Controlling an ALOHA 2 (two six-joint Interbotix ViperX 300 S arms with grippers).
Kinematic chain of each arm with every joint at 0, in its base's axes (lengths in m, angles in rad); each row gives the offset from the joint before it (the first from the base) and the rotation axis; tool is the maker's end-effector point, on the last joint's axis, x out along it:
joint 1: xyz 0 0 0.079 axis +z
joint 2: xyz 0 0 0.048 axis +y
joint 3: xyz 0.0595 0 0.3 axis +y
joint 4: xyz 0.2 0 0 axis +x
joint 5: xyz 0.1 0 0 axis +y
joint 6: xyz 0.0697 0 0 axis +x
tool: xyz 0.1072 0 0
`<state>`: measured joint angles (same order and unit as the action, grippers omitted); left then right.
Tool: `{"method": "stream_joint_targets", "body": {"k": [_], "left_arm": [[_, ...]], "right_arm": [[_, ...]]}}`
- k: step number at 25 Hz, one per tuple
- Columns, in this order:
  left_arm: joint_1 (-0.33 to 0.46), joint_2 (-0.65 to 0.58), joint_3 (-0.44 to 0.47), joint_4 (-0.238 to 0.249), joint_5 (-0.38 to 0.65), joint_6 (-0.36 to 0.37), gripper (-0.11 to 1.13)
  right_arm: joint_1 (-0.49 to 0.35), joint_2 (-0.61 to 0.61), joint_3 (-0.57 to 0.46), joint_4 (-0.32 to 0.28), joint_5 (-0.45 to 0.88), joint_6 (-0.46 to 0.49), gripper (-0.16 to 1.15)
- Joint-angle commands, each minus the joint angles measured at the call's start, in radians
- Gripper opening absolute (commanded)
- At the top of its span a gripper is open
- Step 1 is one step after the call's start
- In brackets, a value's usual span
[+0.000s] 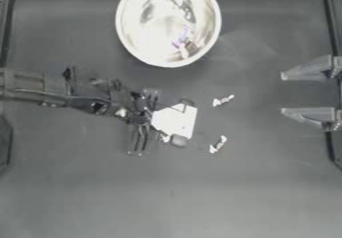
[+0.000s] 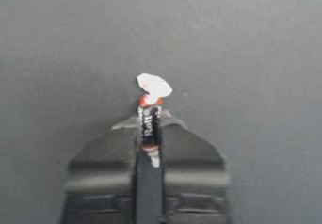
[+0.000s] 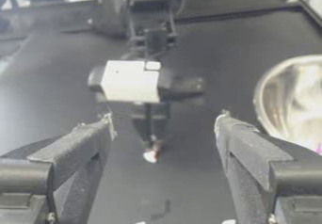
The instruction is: Put candies in bowl
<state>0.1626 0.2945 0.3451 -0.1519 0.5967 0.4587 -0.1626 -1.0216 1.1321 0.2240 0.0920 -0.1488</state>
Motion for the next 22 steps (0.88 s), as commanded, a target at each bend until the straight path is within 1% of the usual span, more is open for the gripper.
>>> {"method": "stream_joint_targets", "body": {"k": [1, 4, 11, 15, 18, 22], "left_arm": [[0.002, -0.029, -0.017, 0.0, 0.006, 0.005, 0.23], [0.002, -0.058, -0.02, -0.002, 0.008, 0.003, 0.24], [0.011, -0.222, -0.012, 0.002, -0.011, 0.008, 0.24], [0.057, -0.318, 0.006, 0.011, -0.052, 0.009, 0.24], [0.106, -0.374, 0.029, 0.048, -0.11, 0.008, 0.24], [0.192, -0.399, 0.04, 0.084, -0.193, 0.008, 0.24]], "right_arm": [[0.0, 0.005, -0.012, 0.003, -0.009, 0.0, 0.95], [0.0, 0.005, -0.012, 0.003, -0.009, 0.0, 0.95], [0.002, 0.005, -0.012, 0.003, -0.011, 0.002, 0.95], [0.0, 0.006, -0.011, 0.002, -0.02, 0.002, 0.95], [0.0, 0.005, -0.008, 0.003, -0.025, 0.0, 0.95], [0.002, 0.005, -0.008, 0.003, -0.034, 0.002, 0.95]]}}
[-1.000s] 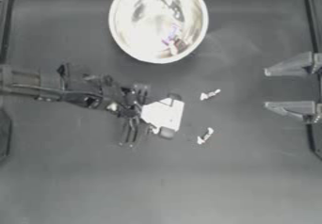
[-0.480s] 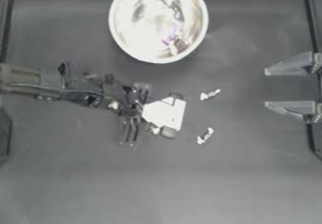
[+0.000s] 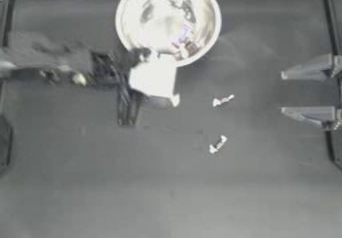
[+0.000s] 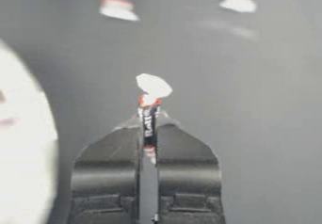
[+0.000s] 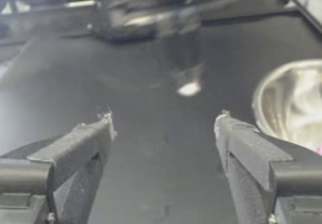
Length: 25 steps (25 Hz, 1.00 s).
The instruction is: Put candies in bowl
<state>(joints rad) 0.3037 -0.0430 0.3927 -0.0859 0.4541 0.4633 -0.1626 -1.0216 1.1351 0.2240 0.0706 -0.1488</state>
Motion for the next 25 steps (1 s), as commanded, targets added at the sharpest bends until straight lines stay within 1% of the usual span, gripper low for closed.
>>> {"method": "stream_joint_targets", "body": {"k": [1, 5, 8, 12, 18, 22, 24, 25], "left_arm": [[0.075, -0.058, -0.009, 0.021, -0.069, 0.003, 0.24], [0.161, -0.028, -0.012, 0.025, -0.132, 0.003, 0.24], [0.221, 0.021, -0.023, 0.028, -0.186, 0.005, 0.24], [0.27, 0.094, -0.057, 0.028, -0.225, 0.028, 0.24], [0.305, 0.193, -0.135, 0.031, -0.224, 0.038, 0.24], [0.321, 0.242, -0.169, 0.031, -0.229, 0.052, 0.25], [0.325, 0.255, -0.173, 0.029, -0.23, 0.049, 0.28], [0.33, 0.259, -0.175, 0.031, -0.229, 0.048, 0.32]], "right_arm": [[0.002, 0.005, -0.011, 0.003, -0.012, 0.002, 0.95], [0.0, 0.005, -0.009, 0.003, -0.017, 0.002, 0.95], [0.0, 0.006, -0.008, 0.003, -0.023, 0.002, 0.95], [0.0, 0.009, -0.003, 0.005, -0.031, 0.002, 0.95], [0.002, 0.015, -0.003, 0.005, -0.041, 0.002, 0.95], [0.0, 0.015, -0.002, 0.005, -0.046, 0.002, 0.95], [0.0, 0.014, 0.0, 0.006, -0.046, 0.002, 0.95], [0.0, 0.015, 0.0, 0.005, -0.046, 0.002, 0.95]]}}
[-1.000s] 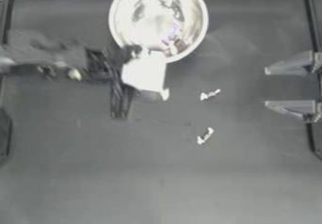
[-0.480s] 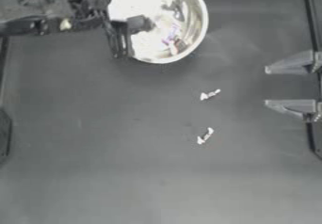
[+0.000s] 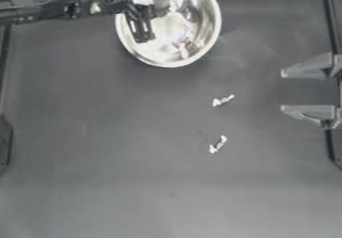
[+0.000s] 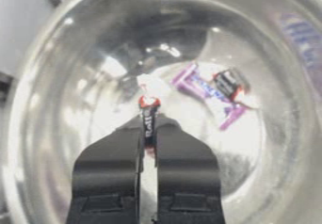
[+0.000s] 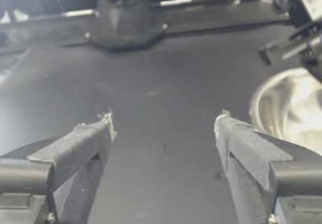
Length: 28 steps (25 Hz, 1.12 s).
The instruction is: Put candies in bowl
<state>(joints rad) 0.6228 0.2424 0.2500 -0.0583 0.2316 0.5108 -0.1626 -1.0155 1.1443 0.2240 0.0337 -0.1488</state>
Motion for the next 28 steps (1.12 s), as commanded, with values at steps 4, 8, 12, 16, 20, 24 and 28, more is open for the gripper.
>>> {"method": "stream_joint_targets", "body": {"k": [4, 8, 12, 16, 20, 24, 28], "left_arm": [[0.014, -0.02, -0.032, 0.002, -0.008, -0.006, 0.63], [0.014, -0.023, -0.032, -0.006, -0.011, -0.009, 1.03], [0.012, -0.04, -0.031, -0.017, -0.008, -0.009, 1.0], [-0.008, -0.11, -0.009, -0.035, -0.005, -0.008, 0.98], [-0.055, -0.23, 0.043, -0.044, -0.005, -0.005, 0.98], [-0.123, -0.364, 0.117, -0.057, -0.003, -0.005, 0.98], [-0.189, -0.512, 0.209, -0.1, -0.003, -0.008, 0.98]], "right_arm": [[0.0, 0.009, -0.008, 0.005, -0.009, 0.002, 0.95], [0.0, 0.009, -0.008, 0.005, -0.009, 0.002, 0.95], [0.0, 0.009, -0.009, 0.005, -0.011, 0.002, 0.95], [0.0, 0.008, -0.008, 0.006, -0.012, 0.002, 0.95], [0.0, 0.009, -0.008, 0.003, -0.011, 0.002, 0.95], [0.0, 0.009, -0.008, -0.002, -0.011, 0.002, 0.95], [-0.002, 0.008, -0.012, -0.003, -0.003, 0.0, 0.95]]}}
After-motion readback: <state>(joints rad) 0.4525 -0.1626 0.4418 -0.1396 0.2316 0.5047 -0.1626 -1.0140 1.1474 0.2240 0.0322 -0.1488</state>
